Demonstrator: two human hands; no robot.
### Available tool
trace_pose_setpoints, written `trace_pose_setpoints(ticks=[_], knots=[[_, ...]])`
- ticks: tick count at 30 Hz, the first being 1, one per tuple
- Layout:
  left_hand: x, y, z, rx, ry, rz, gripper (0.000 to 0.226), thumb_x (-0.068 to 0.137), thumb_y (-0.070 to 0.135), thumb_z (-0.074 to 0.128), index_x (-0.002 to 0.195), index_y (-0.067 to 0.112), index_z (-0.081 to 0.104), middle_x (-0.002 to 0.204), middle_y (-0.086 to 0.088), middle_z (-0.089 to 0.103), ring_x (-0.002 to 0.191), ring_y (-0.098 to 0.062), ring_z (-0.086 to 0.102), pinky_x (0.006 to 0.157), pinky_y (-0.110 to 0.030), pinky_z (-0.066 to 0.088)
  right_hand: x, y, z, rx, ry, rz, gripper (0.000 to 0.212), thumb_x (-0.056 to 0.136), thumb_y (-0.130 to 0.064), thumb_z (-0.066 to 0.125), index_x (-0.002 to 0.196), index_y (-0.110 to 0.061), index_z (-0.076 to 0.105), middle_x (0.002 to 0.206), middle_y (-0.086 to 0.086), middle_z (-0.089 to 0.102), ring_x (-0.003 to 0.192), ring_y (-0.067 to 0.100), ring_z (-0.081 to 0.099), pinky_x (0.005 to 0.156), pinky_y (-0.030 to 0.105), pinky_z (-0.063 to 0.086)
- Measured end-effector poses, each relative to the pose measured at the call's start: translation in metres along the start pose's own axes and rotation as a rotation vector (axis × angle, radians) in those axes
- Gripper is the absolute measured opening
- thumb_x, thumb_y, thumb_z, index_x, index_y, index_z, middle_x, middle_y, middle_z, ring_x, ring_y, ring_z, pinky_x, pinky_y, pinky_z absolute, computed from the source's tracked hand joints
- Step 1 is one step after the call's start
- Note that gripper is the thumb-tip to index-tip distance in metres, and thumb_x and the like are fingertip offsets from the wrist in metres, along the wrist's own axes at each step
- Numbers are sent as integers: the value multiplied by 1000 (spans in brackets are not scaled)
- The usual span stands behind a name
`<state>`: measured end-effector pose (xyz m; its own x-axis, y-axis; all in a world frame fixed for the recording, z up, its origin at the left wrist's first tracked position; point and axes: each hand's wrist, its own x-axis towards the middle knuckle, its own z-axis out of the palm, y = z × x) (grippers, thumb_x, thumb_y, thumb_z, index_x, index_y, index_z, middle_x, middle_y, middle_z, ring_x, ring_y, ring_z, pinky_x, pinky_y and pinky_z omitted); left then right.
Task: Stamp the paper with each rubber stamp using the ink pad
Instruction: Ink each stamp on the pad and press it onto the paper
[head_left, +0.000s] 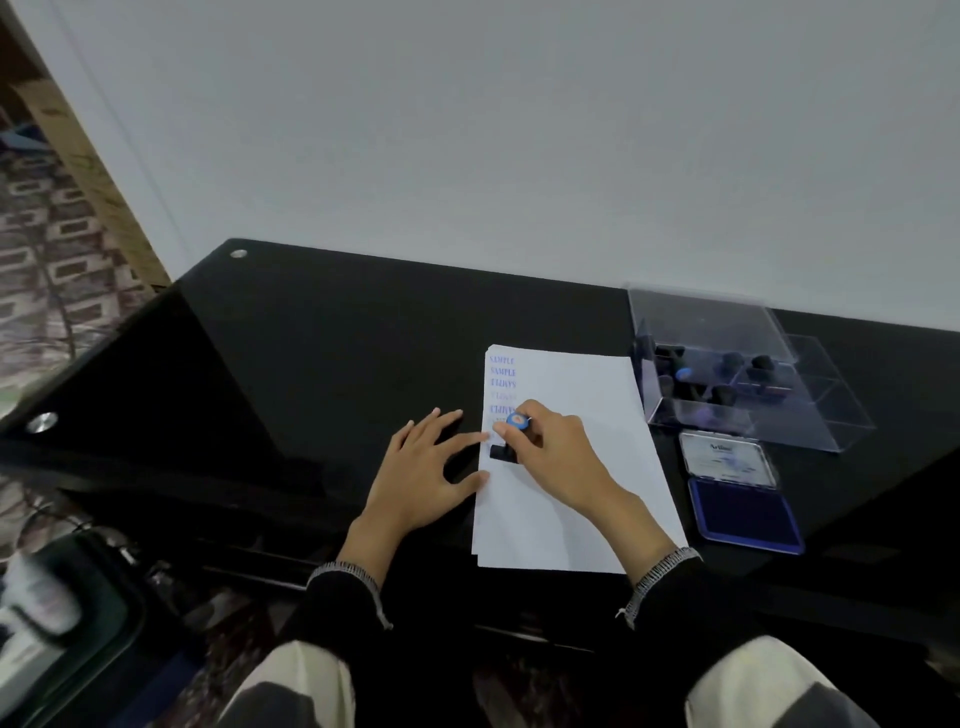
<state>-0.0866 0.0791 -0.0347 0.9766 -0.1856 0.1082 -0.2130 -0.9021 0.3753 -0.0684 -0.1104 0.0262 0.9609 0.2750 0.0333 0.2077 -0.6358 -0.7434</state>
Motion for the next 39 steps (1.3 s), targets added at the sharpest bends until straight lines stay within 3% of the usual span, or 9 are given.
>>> trace_pose_setpoints(ticks=[3, 8, 12, 27, 32, 39], knots=[[1, -1, 0, -13, 4, -2, 54, 85, 66, 37, 137, 51, 41, 157, 11, 26, 148, -12, 11, 118, -36, 3, 1, 3, 5, -19, 22, -3, 23, 94, -37, 55, 107, -18, 52, 122, 3, 63, 69, 13, 61, 58, 10, 42], [1, 0, 0, -38, 5, -18, 60, 84, 66, 37, 138, 43, 44, 156, 12, 28, 148, -11, 13, 119, -38, 6, 1, 5, 10, -83, 24, 4, 32, 94, -40, 55, 115, -16, 54, 123, 1, 63, 73, 15, 64, 64, 14, 48], [2, 0, -1, -40, -3, -32, 53, 89, 59, 48, 139, 41, 44, 157, 12, 26, 148, -10, 12, 120, -38, 5, 0, 6, 13, -142, 15, 8, 37, 94, -42, 53, 121, -17, 53, 125, 1, 62, 77, 17, 63, 70, 19, 50], [2, 0, 0, -46, 7, -37, 55, 87, 61, 47, 138, 41, 46, 156, 12, 28, 147, -11, 14, 119, -37, 6, -2, 4, 15, -184, 9, 5, 39, 94, -44, 51, 123, -18, 51, 128, 2, 60, 77, 17, 62, 72, 22, 52], [3, 0, 0, -41, 4, -36, 52, 90, 58, 51, 139, 41, 45, 156, 12, 27, 147, -11, 14, 119, -37, 6, -3, 5, 16, -197, 22, 4, 39, 95, -44, 51, 124, -18, 51, 126, 2, 61, 75, 15, 59, 67, 16, 48], [2, -1, 0, -54, 12, -31, 60, 83, 64, 40, 138, 41, 46, 156, 11, 30, 147, -11, 16, 119, -37, 7, -5, 4, 19, -241, 42, -13, 40, 96, -43, 50, 127, -18, 50, 123, 1, 62, 76, 11, 54, 60, 10, 39]])
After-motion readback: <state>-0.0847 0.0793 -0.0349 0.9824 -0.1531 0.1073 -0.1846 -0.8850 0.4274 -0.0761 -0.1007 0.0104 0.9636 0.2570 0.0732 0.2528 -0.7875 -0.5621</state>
